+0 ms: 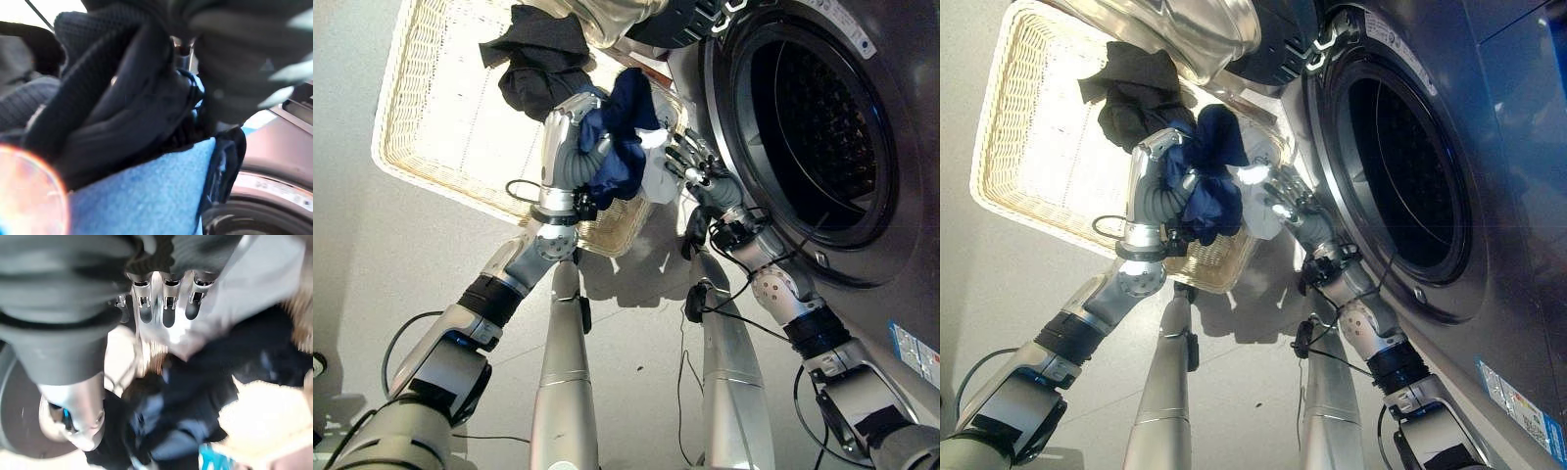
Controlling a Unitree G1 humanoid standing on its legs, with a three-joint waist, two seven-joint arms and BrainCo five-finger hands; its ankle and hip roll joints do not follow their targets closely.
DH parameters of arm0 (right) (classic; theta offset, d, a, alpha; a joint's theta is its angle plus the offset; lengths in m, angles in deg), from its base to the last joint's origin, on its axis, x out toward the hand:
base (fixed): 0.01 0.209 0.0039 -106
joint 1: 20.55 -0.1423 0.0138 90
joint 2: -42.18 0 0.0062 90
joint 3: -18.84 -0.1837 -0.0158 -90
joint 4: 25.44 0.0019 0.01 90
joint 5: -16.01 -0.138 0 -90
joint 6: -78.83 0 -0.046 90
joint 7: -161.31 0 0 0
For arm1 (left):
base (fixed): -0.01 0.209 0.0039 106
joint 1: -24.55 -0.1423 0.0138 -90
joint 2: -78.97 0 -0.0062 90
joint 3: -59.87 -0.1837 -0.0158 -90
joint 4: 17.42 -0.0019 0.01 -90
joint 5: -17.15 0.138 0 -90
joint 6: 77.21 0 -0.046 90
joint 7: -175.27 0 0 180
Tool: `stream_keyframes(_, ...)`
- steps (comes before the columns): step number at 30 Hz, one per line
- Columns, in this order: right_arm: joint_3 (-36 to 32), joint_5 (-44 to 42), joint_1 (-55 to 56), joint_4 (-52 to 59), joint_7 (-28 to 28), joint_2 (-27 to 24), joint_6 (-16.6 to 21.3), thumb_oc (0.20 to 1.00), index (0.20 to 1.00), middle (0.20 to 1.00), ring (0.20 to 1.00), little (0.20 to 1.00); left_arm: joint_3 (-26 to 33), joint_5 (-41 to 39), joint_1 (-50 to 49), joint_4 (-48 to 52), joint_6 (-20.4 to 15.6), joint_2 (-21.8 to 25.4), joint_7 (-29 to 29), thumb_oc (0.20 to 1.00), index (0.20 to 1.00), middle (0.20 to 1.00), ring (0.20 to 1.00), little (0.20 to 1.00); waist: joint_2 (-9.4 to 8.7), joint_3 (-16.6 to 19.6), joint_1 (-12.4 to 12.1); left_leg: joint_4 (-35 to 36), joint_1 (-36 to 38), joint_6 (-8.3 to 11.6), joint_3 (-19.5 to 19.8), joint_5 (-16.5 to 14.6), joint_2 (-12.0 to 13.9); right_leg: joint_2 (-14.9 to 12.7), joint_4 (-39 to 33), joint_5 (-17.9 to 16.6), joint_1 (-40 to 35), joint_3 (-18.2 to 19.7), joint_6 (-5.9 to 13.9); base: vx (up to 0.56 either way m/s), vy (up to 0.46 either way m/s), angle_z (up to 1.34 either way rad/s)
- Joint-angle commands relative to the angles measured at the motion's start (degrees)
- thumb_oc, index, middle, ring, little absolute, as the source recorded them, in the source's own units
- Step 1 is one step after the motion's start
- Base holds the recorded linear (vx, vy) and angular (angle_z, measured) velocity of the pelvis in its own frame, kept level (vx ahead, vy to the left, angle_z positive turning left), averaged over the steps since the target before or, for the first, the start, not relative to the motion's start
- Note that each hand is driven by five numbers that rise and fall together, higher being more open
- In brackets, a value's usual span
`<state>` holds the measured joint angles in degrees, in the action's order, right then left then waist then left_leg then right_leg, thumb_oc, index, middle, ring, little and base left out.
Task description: Put the clothes into the washing machine.
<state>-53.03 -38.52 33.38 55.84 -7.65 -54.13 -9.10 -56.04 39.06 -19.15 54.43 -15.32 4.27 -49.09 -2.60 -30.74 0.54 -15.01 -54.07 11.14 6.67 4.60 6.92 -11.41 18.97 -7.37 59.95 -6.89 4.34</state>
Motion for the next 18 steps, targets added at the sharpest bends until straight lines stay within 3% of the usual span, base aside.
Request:
stream_keyframes(1,1.45,-2.96,2.11,7.78,4.02,1.83,-2.76,1.0,1.0,1.0,1.0,1.0,0.54,1.06,0.53,7.23,-4.68,-0.22,1.77,0.2,0.2,0.2,0.2,0.2,-1.71,0.94,-1.4,-2.62,-1.94,-5.93,3.72,-0.13,-4.0,-0.5,1.35,-4.2,1.3,2.32,6.72,0.02,-0.035,0.01)
stream_keyframes(9,4.58,-3.58,-1.8,8.27,3.6,4.55,-4.93,1.0,1.0,1.0,1.0,1.0,-1.27,-0.28,2.37,9.6,-6.28,-2.8,4.39,0.2,0.2,0.2,0.2,0.2,-1.1,0.94,-2.26,-3.22,-2.46,-6.07,4.1,-0.06,-4.68,-0.89,1.49,-4.3,1.64,1.93,6.68,0.0,-0.004,0.0)
stream_keyframes(18,5.76,-0.11,-4.3,8.83,2.15,6.13,-3.32,1.0,1.0,1.0,1.0,1.0,-1.89,-4.16,3.26,11.33,-8.18,-4.38,8.0,0.2,0.2,0.2,0.2,0.2,-0.54,0.94,-2.89,-3.55,-2.74,-6.19,4.27,-0.02,-5.37,-1.32,1.49,-4.47,1.85,1.65,6.68,0.0,-0.009,0.02)
